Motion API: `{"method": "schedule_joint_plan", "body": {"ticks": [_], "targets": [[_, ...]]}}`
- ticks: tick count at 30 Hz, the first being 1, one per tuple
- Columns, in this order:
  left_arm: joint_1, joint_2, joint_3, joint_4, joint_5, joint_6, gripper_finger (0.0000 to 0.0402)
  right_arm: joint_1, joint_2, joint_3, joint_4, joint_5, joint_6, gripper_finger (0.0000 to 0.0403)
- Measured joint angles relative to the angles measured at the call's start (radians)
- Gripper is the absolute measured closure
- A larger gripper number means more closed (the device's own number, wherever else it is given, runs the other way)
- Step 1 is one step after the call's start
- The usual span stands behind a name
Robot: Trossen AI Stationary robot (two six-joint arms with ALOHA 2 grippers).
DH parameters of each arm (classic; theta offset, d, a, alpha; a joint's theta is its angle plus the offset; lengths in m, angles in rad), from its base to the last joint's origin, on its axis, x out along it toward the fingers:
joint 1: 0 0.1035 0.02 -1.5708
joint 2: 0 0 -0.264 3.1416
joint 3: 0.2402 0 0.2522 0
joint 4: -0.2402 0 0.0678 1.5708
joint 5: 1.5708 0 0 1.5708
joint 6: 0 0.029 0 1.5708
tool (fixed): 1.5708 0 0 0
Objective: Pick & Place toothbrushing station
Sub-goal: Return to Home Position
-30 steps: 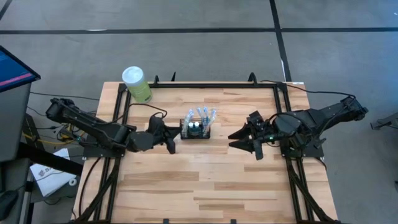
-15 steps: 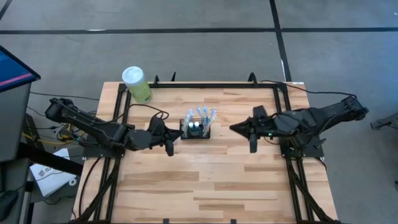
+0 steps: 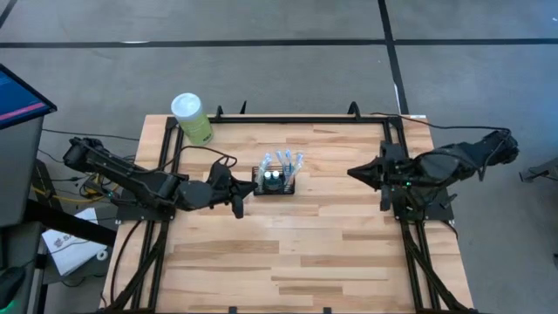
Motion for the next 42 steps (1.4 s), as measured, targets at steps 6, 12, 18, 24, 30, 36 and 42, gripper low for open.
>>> {"method": "schedule_joint_plan", "body": {"ticks": [6, 12, 18, 24, 30, 36, 42], "targets": [[0.0, 0.0, 0.0, 0.001, -0.001, 0.0, 0.04, 0.016, 0.0, -0.086, 0.052, -0.009, 0.015, 0.0403], [0.0, 0.0, 0.0, 0.001, -0.002, 0.0, 0.04, -0.003, -0.018, -0.239, 0.192, -0.067, 0.057, 0.0403], [0.0, 0.0, 0.0, -0.002, -0.003, 0.0, 0.04, -0.047, -0.113, -0.372, 0.317, -0.108, 0.058, 0.0403], [0.0, 0.0, 0.0, -0.003, -0.003, 0.001, 0.04, -0.11, -0.235, -0.455, 0.321, -0.135, 0.014, 0.0403], [0.0, 0.0, 0.0, -0.004, -0.003, 0.001, 0.04, -0.18, -0.312, -0.489, 0.314, -0.153, -0.081, 0.0403], [-0.001, 0.0, 0.0, -0.004, -0.003, 0.001, 0.04, -0.248, -0.402, -0.54, 0.266, -0.153, -0.132, 0.0403], [-0.001, 0.0, 0.0, -0.003, -0.003, 0.001, 0.04, -0.311, -0.532, -0.635, 0.236, -0.179, -0.12, 0.0403]]}}
